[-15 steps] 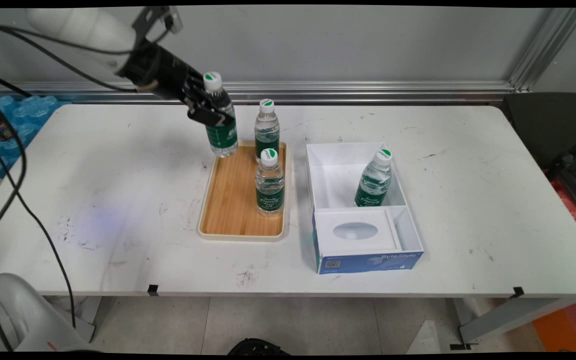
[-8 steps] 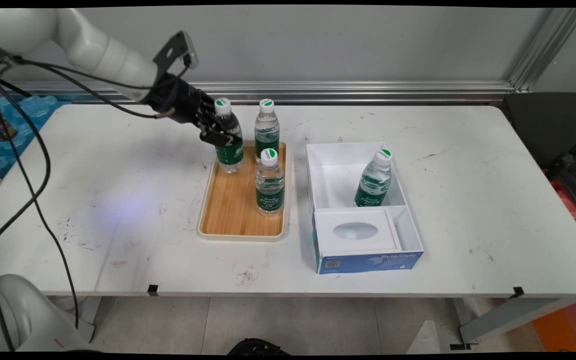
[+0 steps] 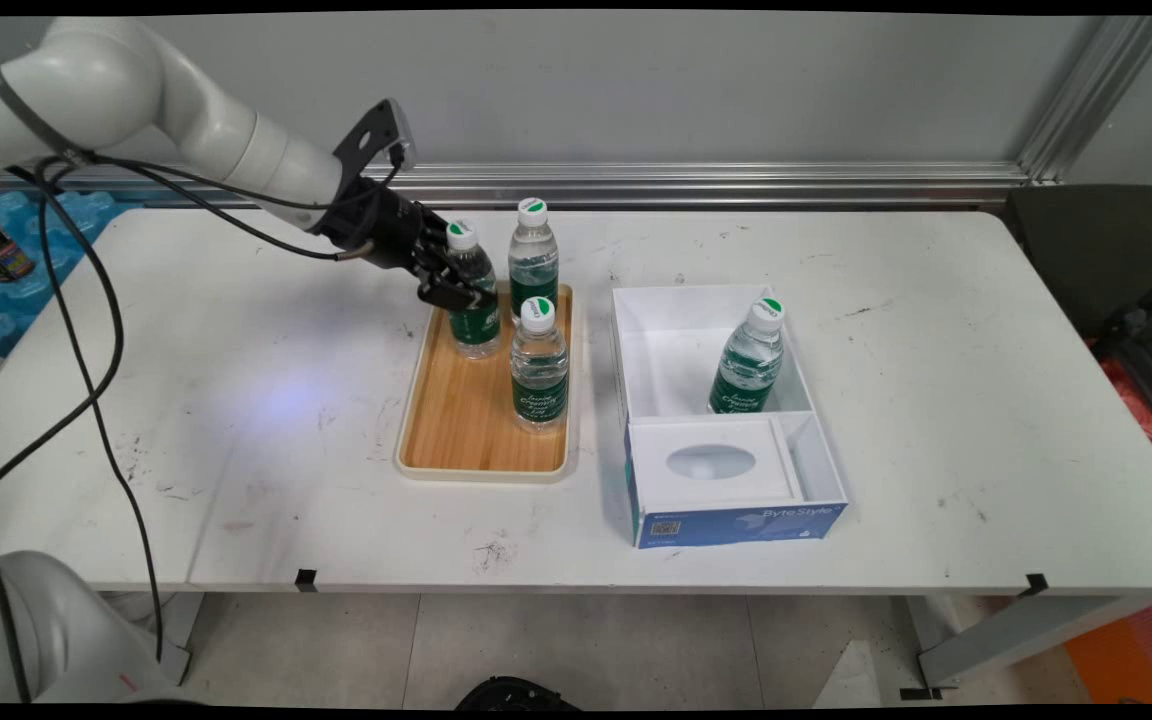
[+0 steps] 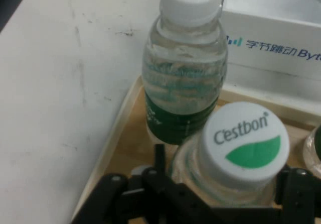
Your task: Place the picked object on the tray
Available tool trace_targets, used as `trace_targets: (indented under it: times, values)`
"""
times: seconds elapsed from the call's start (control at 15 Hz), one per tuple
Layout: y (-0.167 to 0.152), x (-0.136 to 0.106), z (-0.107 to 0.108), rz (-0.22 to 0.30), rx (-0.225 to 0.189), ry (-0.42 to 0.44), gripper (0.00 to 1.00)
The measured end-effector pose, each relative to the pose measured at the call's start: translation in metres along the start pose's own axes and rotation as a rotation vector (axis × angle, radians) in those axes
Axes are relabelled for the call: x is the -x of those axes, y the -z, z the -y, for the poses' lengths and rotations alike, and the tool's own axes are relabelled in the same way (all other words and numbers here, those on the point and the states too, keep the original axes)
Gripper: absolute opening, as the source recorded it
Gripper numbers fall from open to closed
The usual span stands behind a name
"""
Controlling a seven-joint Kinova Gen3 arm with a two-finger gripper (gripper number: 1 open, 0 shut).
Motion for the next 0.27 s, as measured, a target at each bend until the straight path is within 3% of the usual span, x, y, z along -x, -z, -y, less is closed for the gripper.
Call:
trace_targets:
  times: [0.07, 0.27]
  values:
    - [-0.0020, 0.0021, 0.0009, -0.002, 0.003, -0.001, 1.00]
    - [-0.0057, 0.0077, 0.0017, -0.007, 0.010, -0.006, 1.00]
